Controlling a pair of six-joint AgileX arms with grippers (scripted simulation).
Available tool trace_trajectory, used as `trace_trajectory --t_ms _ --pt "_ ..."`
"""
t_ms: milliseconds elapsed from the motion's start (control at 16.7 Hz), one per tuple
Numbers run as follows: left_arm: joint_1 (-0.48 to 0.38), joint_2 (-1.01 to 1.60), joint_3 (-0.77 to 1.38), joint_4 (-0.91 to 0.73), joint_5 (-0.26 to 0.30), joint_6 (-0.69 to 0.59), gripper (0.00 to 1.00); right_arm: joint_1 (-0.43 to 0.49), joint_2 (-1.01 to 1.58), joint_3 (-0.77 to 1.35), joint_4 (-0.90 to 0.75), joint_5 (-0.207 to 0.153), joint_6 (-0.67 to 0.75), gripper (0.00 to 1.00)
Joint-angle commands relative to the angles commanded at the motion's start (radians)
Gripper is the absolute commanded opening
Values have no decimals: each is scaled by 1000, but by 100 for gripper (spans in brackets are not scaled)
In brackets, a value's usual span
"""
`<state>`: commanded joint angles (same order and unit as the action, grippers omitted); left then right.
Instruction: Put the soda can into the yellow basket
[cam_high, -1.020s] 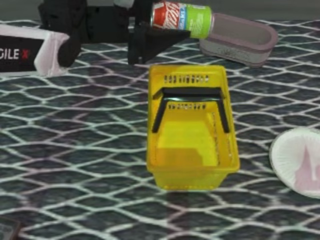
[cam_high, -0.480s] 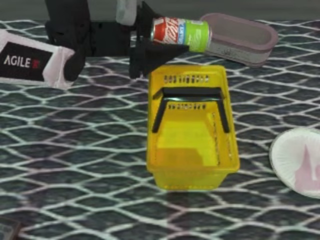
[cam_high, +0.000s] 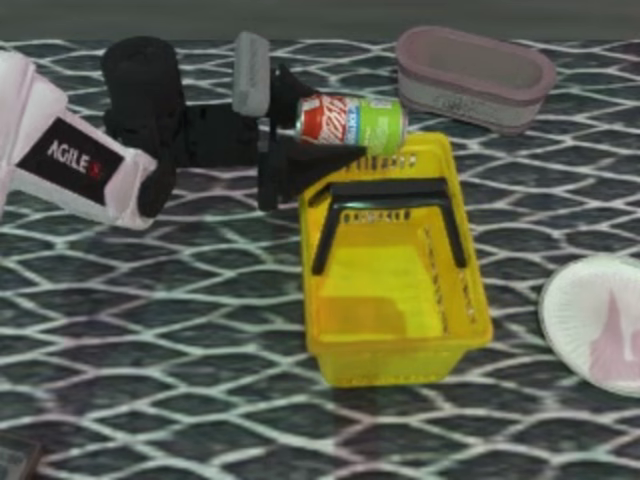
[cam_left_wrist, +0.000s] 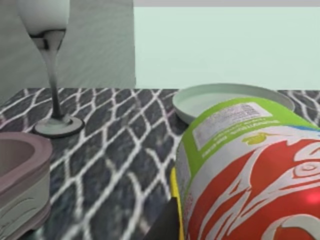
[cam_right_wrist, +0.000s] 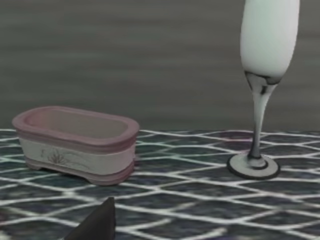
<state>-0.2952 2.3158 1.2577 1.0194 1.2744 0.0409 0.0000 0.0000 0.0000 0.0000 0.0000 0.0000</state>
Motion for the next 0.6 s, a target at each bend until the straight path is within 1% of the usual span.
trace_trajectory --t_ms 120,600 --pt "0 0 0 0 0 0 0 0 0 0 0 0 0 100" --pt "0 0 0 0 0 0 60 0 0 0 0 0 0 100"
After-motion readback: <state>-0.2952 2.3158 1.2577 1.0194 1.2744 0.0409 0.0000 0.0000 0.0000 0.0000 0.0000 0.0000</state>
